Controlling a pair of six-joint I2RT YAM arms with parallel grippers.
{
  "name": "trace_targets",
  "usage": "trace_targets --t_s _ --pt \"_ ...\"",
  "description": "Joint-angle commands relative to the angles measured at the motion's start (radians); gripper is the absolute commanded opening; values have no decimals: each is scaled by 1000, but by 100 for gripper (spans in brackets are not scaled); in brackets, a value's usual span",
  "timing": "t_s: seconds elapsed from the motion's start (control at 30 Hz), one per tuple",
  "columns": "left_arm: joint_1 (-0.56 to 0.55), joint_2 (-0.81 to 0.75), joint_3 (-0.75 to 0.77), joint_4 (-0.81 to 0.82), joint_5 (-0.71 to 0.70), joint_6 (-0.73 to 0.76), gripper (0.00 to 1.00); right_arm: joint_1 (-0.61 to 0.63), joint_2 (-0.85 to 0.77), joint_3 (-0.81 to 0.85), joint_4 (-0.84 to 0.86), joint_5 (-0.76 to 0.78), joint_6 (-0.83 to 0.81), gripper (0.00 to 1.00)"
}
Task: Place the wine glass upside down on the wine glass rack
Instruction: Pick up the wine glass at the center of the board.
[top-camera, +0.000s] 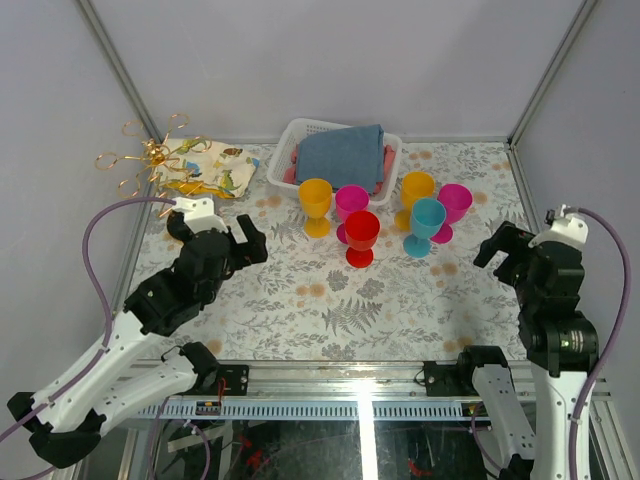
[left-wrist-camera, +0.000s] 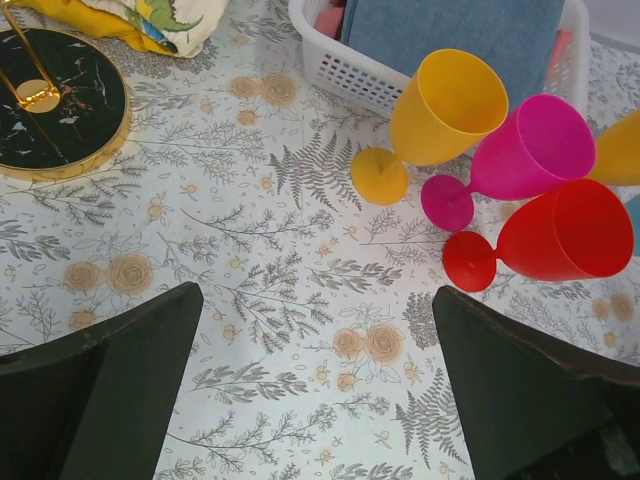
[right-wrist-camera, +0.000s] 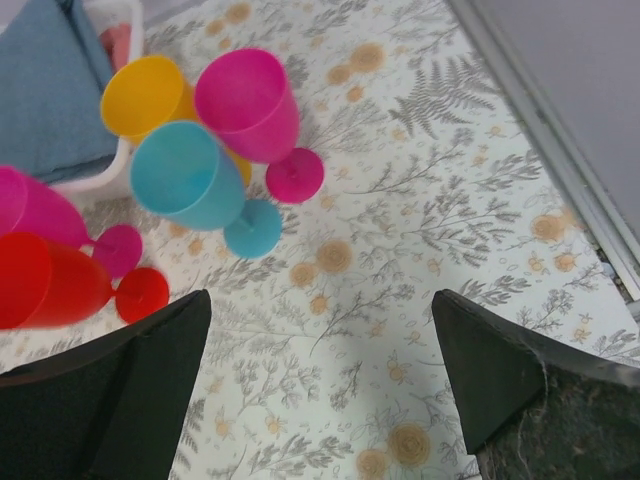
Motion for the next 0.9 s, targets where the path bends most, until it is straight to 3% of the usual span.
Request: trace_targets --t_s 0.0,0.3,0.5,0.7,0.87 --pt "-8 -6 8 -12 25 -21 100 -7 129 110 -65 -167 -86 100" --pt "-7 -45 -12 -10 53 10 100 -7 250 151 -95 -411 -103 99" --pt "-7 -45 6 -47 81 57 100 -7 308 105 -15 -547 -58 100" --pt "-9 -75 -9 -39 51 79 100 32 335 99 44 -524 -17 100" --pt "-7 -79 -15 -36 34 110 100 266 416 110 94 -328 30 100"
